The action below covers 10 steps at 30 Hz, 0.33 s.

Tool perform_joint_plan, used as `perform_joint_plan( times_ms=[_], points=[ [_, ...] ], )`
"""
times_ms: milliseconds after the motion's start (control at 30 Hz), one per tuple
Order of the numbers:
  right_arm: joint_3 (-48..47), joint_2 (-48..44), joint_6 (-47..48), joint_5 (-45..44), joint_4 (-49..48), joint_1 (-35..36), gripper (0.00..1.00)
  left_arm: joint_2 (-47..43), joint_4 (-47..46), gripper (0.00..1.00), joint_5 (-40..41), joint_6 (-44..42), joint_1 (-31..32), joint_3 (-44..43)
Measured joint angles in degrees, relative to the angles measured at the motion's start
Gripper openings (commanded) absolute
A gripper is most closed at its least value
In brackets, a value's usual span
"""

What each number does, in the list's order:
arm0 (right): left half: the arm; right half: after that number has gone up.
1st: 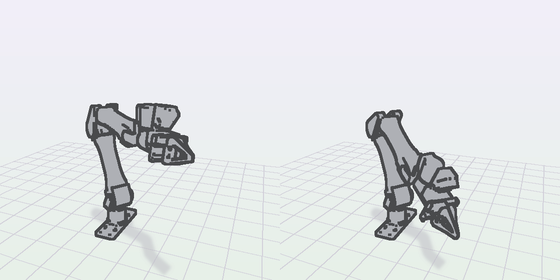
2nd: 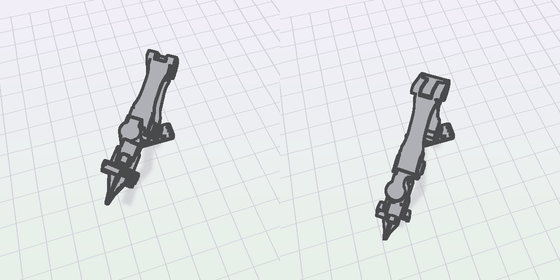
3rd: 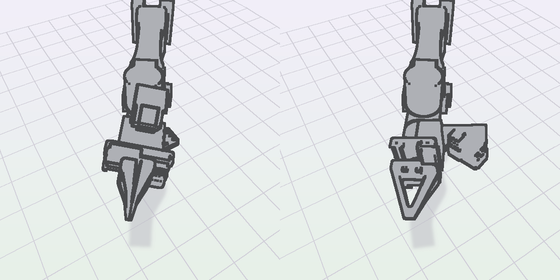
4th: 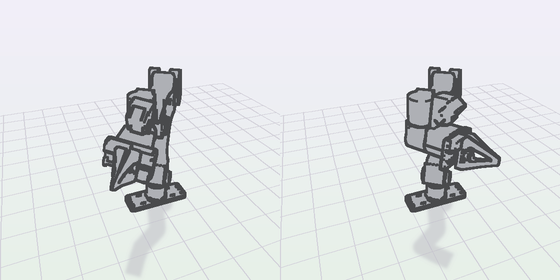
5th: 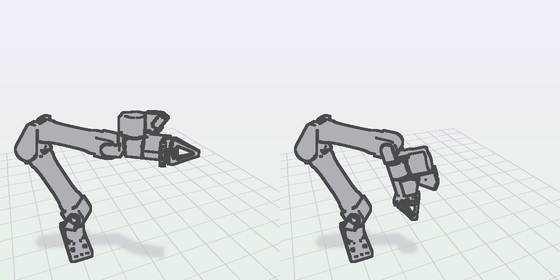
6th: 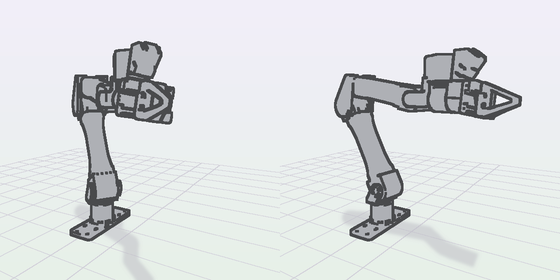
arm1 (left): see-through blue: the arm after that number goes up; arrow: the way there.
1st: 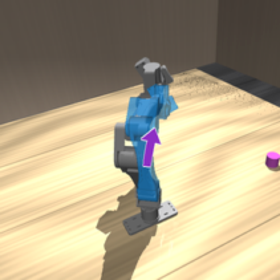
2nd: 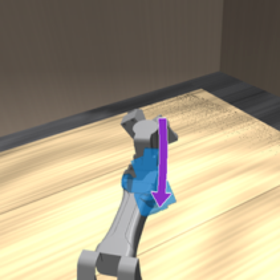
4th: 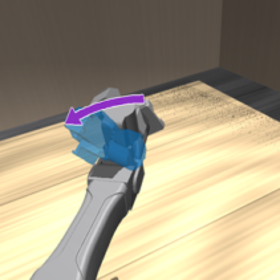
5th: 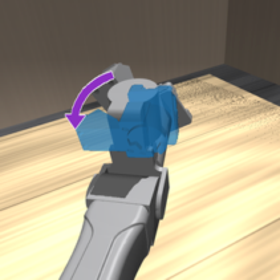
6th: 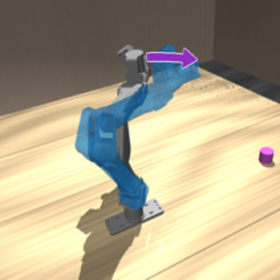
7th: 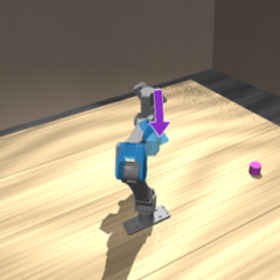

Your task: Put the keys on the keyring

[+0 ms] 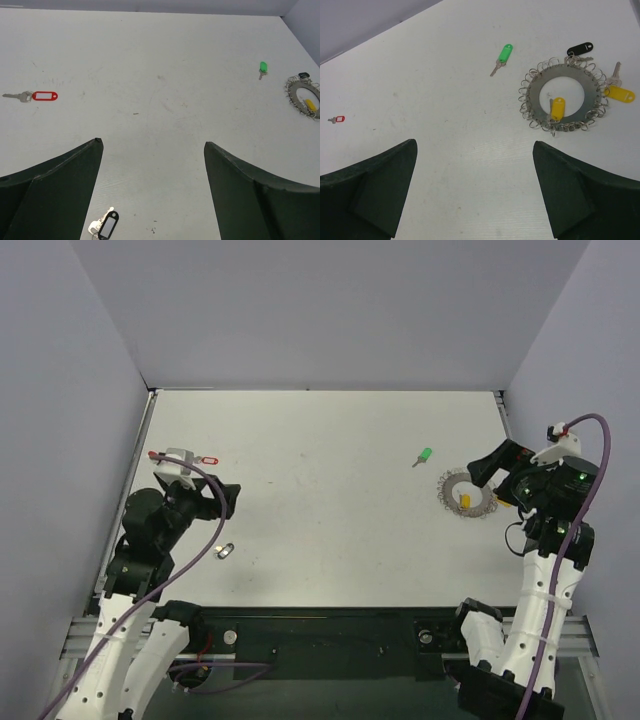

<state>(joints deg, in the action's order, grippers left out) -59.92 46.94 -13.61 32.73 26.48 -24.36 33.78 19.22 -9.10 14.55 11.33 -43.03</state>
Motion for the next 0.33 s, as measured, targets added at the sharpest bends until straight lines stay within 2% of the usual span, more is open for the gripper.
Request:
perform_joint_plan(
  times_ms=[133,333],
  points=[
    [1.92,-0.22,-0.35,-0.13,-1.05,0.02,0.94,-2.47,-1.01,0.93,1.97,-2.03,1.70,4.61],
    [2.29,-1.16,-0.52,-0.57,-2.49,0.02,0.94,-4.55,-2.93,0.93,4.26,-4.17,3.76,6.03]
  ],
)
